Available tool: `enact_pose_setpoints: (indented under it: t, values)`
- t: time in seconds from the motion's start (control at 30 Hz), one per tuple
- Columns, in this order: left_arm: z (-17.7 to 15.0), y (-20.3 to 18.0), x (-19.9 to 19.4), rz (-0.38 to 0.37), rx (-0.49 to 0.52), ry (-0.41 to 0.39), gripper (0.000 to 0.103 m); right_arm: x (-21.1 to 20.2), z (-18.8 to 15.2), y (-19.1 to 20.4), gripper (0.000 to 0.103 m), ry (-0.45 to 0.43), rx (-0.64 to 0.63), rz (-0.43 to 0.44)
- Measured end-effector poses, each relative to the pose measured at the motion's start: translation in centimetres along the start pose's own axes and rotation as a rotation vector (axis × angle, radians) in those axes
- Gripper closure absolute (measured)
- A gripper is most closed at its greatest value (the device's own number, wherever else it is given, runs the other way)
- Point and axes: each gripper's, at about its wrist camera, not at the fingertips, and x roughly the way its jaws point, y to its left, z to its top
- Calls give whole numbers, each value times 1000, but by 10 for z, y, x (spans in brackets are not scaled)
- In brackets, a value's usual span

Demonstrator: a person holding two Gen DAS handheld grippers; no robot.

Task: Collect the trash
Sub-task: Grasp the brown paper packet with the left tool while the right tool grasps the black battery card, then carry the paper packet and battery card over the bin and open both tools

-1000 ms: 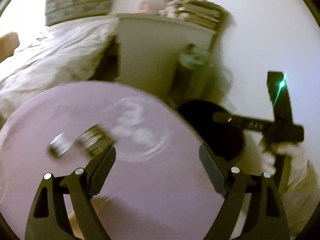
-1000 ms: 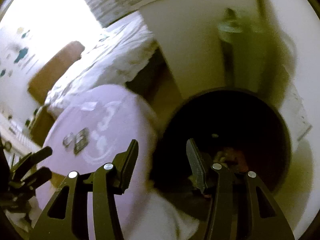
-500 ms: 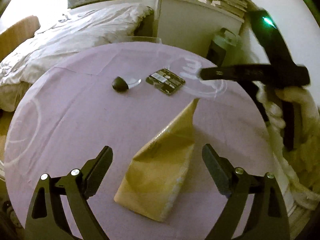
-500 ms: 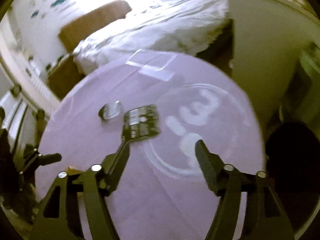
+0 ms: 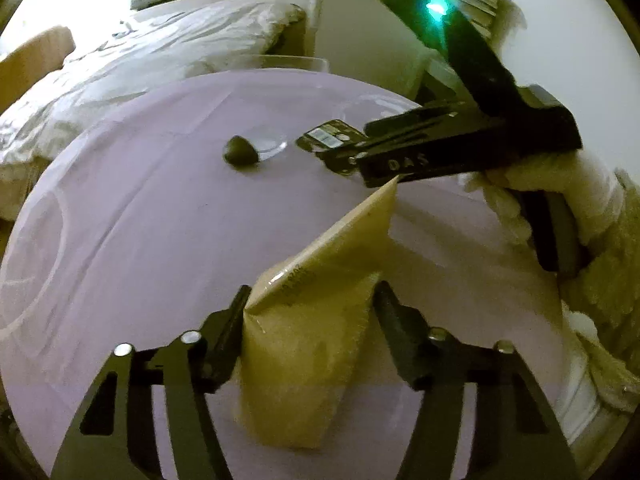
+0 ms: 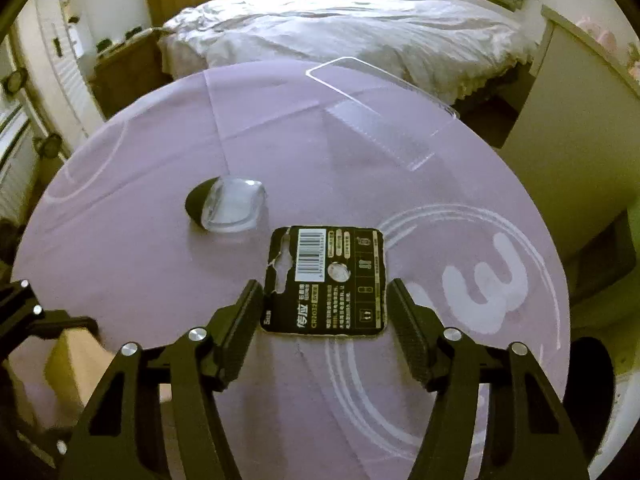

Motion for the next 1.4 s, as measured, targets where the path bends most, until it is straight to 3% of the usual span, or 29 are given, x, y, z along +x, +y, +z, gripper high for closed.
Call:
enact_pose_setpoints:
  t: [0.17, 0.4, 0.67, 1.03, 1.4]
  values:
    - [0, 7, -6, -2, -39, -33, 49, -2, -1, 0, 40, -17, 28, 7]
    - [13, 12, -17, -18, -63, -63, 49, -29, -13, -16, 40, -89, 142, 94]
    - [48, -21, -30, -53, 15, -128, 49, -81, -40, -66, 40, -195, 314, 154]
    - [102, -110, -11, -211, 150, -169, 49, -145, -109, -162, 40, -292, 545, 55]
    - [132, -184, 28, -319, 232, -130, 49, -157, -182, -232, 40, -286, 723, -50]
